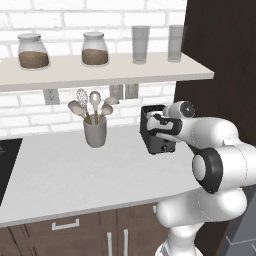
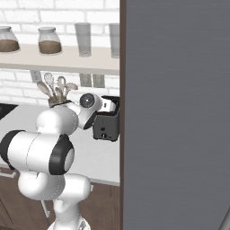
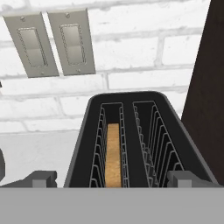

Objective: Start the toaster. Once the lever pops up, take the bread to the plate on the dining counter.

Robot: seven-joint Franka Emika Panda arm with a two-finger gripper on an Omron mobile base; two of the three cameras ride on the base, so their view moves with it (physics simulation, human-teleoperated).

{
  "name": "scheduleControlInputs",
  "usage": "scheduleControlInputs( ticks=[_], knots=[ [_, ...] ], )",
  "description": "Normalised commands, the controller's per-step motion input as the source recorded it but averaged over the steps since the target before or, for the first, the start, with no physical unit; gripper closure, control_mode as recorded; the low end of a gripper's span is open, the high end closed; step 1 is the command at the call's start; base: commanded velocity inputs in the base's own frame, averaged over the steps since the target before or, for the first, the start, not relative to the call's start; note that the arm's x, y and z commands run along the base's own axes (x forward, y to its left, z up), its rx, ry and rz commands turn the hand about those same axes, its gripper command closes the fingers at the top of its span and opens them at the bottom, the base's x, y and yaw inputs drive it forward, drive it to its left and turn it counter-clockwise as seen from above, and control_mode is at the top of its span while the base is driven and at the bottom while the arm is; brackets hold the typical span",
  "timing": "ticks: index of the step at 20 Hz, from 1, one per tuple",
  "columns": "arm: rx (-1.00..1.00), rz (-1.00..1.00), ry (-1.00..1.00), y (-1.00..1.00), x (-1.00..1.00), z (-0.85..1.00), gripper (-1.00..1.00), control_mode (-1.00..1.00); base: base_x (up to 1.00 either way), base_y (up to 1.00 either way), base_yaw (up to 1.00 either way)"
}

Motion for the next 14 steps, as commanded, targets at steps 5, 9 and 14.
scheduleControlInputs(
  ticks=[5, 9, 14],
  knots=[
    [0.00, 0.00, 0.00, 0.00, 0.00, 0.00, -1.00, -1.00, 0.00, 0.00, 0.00],
    [0.00, 0.00, 0.00, 0.00, 0.00, 0.00, -1.00, -1.00, 0.00, 0.00, 0.00],
    [0.00, 0.00, 0.00, 0.00, 0.00, 0.00, -1.00, -1.00, 0.00, 0.00, 0.00]
  ],
)
